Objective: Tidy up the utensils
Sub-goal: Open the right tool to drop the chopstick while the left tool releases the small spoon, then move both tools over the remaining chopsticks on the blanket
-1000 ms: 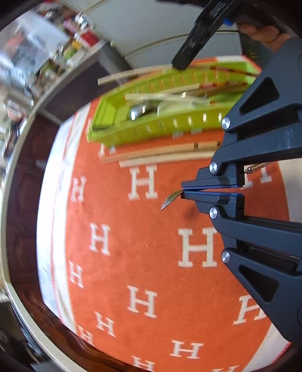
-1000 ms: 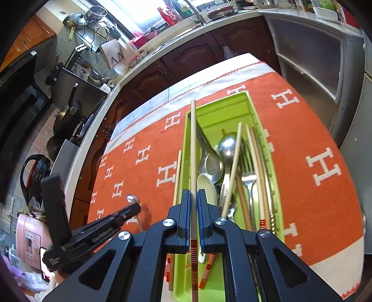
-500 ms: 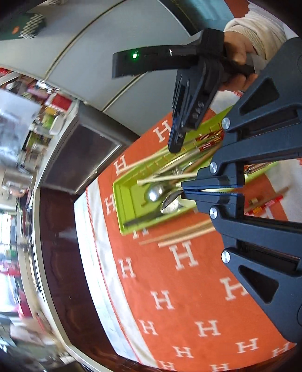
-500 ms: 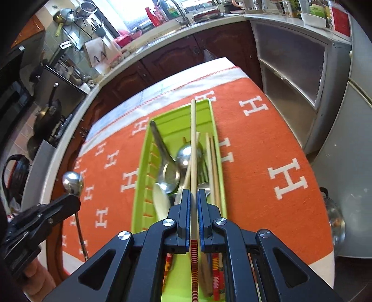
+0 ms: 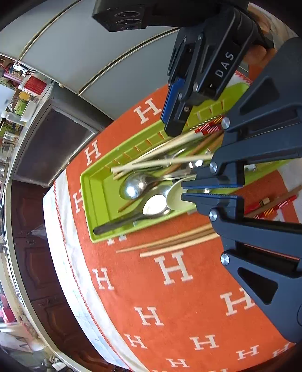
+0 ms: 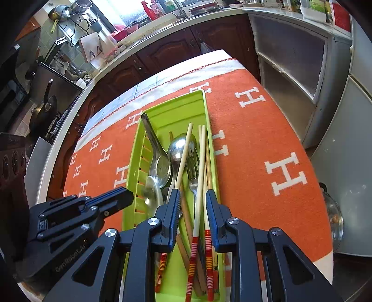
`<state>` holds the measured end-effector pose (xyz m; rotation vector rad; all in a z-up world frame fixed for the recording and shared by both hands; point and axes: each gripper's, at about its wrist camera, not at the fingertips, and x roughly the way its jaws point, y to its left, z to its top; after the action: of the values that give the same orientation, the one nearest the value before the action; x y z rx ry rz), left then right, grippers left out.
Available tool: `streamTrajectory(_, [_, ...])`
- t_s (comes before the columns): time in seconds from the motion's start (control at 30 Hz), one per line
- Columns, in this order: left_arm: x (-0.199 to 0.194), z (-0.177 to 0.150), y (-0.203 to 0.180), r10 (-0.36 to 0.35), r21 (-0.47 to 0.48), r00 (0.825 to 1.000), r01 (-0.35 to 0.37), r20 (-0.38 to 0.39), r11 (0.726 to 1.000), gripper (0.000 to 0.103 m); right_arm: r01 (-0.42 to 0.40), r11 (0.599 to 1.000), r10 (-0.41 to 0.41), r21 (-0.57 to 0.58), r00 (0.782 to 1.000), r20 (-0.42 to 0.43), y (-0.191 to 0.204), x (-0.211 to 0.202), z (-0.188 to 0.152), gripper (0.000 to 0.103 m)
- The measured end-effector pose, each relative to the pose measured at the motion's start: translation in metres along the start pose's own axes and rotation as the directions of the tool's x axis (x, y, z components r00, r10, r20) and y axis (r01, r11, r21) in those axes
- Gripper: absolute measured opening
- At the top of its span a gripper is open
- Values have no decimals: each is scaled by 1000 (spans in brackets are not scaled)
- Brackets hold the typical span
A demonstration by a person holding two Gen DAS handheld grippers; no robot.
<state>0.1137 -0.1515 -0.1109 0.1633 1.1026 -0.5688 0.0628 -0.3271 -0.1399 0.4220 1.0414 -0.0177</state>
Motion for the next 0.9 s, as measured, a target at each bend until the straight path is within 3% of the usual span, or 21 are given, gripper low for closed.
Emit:
streamTrajectory(0.3, [-32,-19,47,27,-123,999,-22,40,992,0,-23,1000,23,-19,1000,5,13,-16,-18,23])
streamTrajectory(0.43, [-29,-29,71,45,-184,999,-41,15,982,0,-23,1000,24,-20,1000,2,14,-18,-22,23])
streamTrajectory(0.63, [-11,-43,77,-4,-198,999,-3,-37,980,0,-27,999,27,-25,1000,-6,18,-18,-25,23])
streamTrajectory(0.7, [-5,-44,72,-18,-187,999,9,-45,982,8,-31,999,31,-37,999,-7,22,-20,-27,23])
streamTrajectory(0.77, [2,-46,67,-23,-175,998,14,-52,985,29,-37,998,36,-49,999,-10,26,-21,-28,23])
streamTrajectory(0.83, [7,-46,63,-8,-158,999,-1,-53,987,35,-41,998,41,-56,999,-12,28,-22,-28,23])
streamTrajectory(0.9, [14,-46,59,5,-138,998,-13,-59,990,35,-44,997,44,-59,999,-13,30,-22,-28,23])
